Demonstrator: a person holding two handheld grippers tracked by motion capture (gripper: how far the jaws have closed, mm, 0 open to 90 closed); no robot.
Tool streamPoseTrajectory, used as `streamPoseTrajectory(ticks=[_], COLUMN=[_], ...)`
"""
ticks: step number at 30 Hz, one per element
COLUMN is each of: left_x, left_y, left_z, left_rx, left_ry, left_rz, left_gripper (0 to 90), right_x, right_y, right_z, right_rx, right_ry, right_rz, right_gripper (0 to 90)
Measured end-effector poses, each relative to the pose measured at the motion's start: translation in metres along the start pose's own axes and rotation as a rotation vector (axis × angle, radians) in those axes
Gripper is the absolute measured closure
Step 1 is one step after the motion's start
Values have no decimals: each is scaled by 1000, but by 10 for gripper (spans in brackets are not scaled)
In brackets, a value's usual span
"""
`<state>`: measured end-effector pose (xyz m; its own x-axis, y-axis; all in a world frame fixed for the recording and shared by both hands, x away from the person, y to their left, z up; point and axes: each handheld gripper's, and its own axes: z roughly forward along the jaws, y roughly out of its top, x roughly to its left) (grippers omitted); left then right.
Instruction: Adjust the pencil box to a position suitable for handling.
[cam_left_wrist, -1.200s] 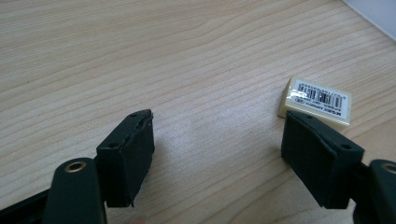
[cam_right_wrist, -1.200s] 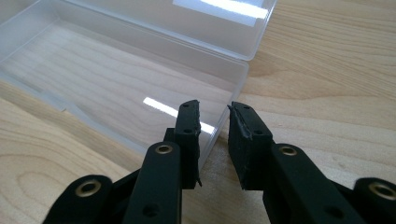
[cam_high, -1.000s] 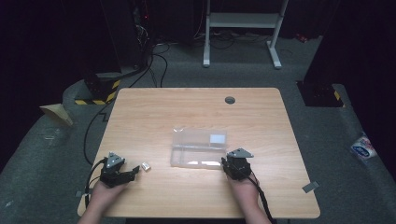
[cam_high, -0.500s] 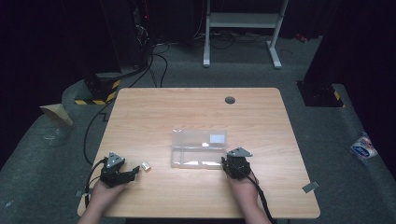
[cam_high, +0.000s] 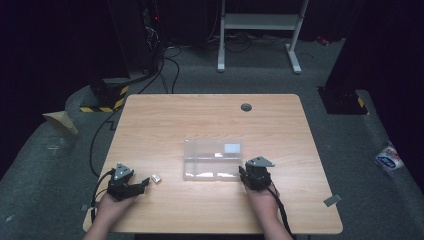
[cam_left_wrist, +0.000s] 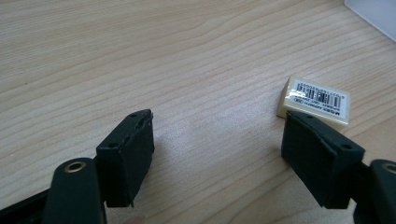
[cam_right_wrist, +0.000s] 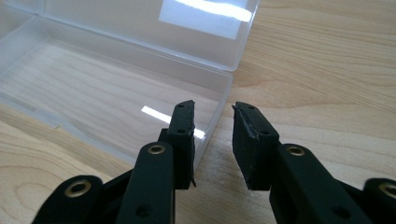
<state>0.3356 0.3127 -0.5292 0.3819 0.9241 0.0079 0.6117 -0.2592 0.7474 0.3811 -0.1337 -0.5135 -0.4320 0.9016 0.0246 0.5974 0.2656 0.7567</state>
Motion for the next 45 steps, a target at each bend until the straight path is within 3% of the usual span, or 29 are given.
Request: streamPoseTrajectory(ticks=[6, 8, 9, 10, 11, 13, 17, 22, 24, 29, 32, 40, 42, 43, 45], left_x=[0, 0, 0, 0, 0, -1, -4, -4, -4, 0, -2, -2, -1, 0, 0], left_y=[0, 0, 0, 0, 0, 0, 0, -1, -1, -2, -2, -3, -5, -5, -5], left_z=[0, 0, 0, 0, 0, 0, -1, -1, -1, -1, -1, -4, -7, -10, -10], left_rx=[2, 1, 0, 2, 1, 0, 4, 0, 4, 5, 2, -3, -34, -64, -66], left_ry=[-2, 2, 3, 2, 5, 11, 24, 28, 33, -6, 8, 59, 64, 41, 31], left_rz=[-2, 0, -1, -2, -5, -10, -12, -19, -25, -7, -16, -50, -74, -70, -70], left_gripper=[258, 258, 259, 259, 259, 259, 254, 256, 244, 212, 218, 258, 302, 309, 310], right_x=[-11, -21, -32, -32, -46, -53, -80, -101, -105, -104, -103, -104, -104, -104, -103], right_y=[1, 1, -2, -2, -8, -11, -27, -45, -51, -54, -54, -54, -54, -54, -53], right_z=[-11, -16, -21, -21, -27, -29, -39, -51, -54, -52, -52, -52, -51, -51, -51], right_rx=[-42, -47, -55, -55, -62, -65, -46, -8, 20, 39, 39, 42, 39, 38, 38], right_ry=[-9, -18, -44, -44, -52, -60, -115, -167, -175, -169, -159, -145, -146, -147, -150], right_rz=[15, 37, 45, 45, 68, 78, 98, 132, 151, 117, 85, 78, 81, 80, 82], right_gripper=[567, 518, 493, 493, 486, 481, 443, 404, 357, 317, 314, 317, 317, 318, 318])
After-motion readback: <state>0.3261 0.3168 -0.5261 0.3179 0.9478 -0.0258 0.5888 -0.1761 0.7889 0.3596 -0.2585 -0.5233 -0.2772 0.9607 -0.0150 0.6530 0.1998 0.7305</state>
